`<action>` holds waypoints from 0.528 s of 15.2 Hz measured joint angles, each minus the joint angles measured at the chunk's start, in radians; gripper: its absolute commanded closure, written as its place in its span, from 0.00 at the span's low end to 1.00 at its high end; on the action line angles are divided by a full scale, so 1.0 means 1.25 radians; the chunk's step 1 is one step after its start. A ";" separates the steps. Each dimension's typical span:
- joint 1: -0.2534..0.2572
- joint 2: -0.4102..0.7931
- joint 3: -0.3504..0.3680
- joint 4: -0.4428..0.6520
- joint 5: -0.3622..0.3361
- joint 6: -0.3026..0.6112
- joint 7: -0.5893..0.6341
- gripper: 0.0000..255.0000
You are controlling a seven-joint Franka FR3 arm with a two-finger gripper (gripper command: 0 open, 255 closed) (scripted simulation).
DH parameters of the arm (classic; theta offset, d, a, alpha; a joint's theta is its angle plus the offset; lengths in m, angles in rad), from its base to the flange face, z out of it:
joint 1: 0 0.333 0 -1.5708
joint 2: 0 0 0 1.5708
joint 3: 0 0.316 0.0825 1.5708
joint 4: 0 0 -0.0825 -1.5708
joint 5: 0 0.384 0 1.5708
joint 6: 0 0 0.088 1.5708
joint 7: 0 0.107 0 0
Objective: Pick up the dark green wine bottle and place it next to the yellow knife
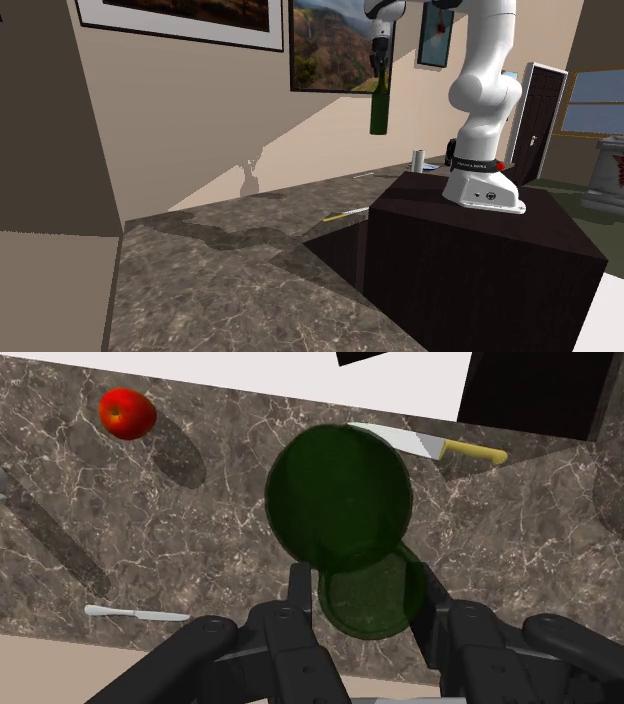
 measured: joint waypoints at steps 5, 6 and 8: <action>-0.003 -0.002 -0.003 -0.047 -0.001 0.044 -0.006 1.00; -0.003 -0.002 -0.003 -0.056 -0.001 0.054 -0.007 1.00; -0.002 -0.007 -0.002 -0.084 -0.001 0.077 -0.005 1.00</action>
